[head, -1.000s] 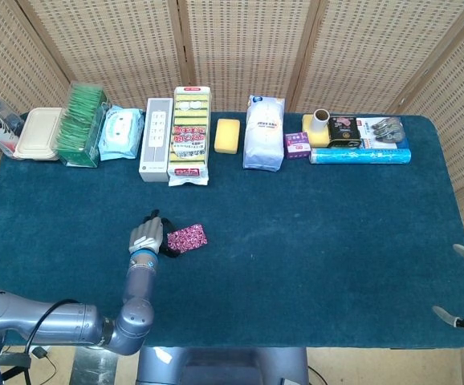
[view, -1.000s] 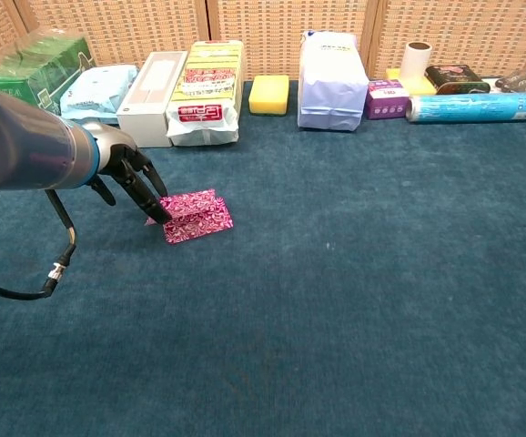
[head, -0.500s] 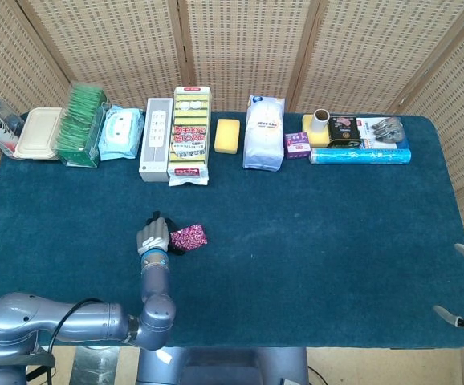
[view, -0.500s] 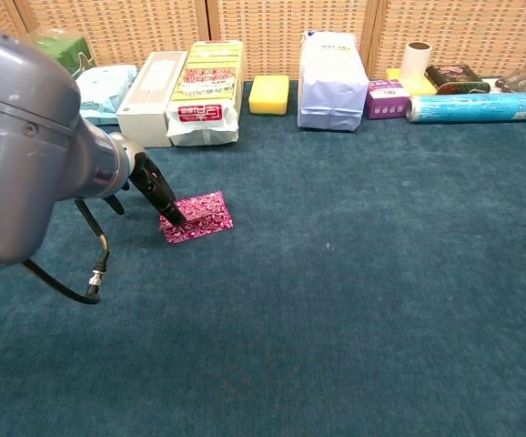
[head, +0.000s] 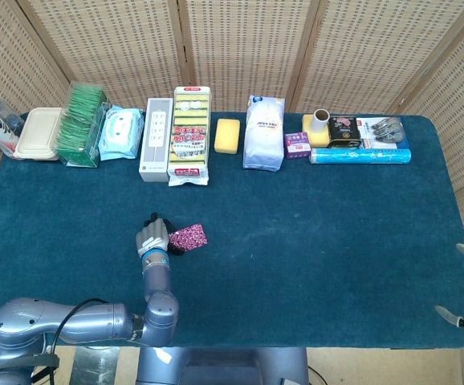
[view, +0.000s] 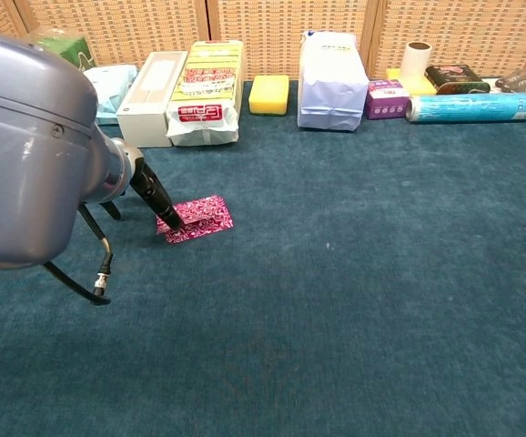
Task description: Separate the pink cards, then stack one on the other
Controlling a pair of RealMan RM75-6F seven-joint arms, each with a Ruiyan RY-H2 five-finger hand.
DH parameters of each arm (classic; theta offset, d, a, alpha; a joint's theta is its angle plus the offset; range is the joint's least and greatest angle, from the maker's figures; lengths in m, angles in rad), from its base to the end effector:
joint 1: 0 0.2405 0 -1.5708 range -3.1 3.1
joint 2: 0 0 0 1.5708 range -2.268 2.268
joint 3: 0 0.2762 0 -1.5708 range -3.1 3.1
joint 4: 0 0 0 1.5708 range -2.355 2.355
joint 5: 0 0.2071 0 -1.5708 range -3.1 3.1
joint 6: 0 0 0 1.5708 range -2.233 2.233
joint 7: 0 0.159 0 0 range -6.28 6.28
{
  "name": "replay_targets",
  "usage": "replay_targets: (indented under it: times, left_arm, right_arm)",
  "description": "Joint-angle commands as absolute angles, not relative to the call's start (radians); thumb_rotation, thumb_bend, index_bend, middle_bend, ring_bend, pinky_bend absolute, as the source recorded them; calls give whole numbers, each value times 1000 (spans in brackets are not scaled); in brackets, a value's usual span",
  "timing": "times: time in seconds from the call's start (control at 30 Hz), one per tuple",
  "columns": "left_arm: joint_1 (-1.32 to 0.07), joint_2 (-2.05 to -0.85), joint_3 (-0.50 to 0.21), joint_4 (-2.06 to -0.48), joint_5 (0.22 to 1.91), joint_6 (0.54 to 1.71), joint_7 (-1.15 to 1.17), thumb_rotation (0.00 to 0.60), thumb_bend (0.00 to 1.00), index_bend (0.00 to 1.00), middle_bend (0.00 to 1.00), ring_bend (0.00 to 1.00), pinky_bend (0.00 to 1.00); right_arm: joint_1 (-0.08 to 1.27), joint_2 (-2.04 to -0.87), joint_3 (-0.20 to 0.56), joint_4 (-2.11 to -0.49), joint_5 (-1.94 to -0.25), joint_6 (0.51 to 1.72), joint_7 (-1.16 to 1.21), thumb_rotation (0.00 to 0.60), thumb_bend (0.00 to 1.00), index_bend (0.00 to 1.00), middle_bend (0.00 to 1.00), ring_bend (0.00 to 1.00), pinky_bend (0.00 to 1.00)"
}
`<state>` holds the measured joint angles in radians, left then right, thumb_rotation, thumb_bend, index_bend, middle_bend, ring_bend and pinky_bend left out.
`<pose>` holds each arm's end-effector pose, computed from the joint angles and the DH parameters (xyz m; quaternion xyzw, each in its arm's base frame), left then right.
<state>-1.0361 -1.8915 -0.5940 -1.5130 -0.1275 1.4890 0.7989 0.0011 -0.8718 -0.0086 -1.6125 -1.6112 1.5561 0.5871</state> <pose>-0.0987 0.3652 -0.0764 -0.4612 -0.6978 -0.1891 0.5144 -0.3350 -0.1574 0.2475 0.5327 -0.4875 0.4764 0.5016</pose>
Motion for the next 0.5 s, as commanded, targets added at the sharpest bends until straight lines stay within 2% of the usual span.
replay_targets:
  times: [0.03, 0.5]
  left_arm:
    - [-1032, -1902, -603, -1503, -114, 1494, 796, 600, 297, 367, 0, 0, 179]
    - [-1013, -1929, -640, -1488, -85, 1485, 813, 600, 267, 366, 0, 0, 183]
  right_arm:
    - [1, -872, -9, -1614, -1611, 1557, 586, 600, 0, 103, 2, 0, 0]
    - [-1, -869, -8, -1607, -1610, 1561, 603, 600, 0, 102, 2, 0, 0]
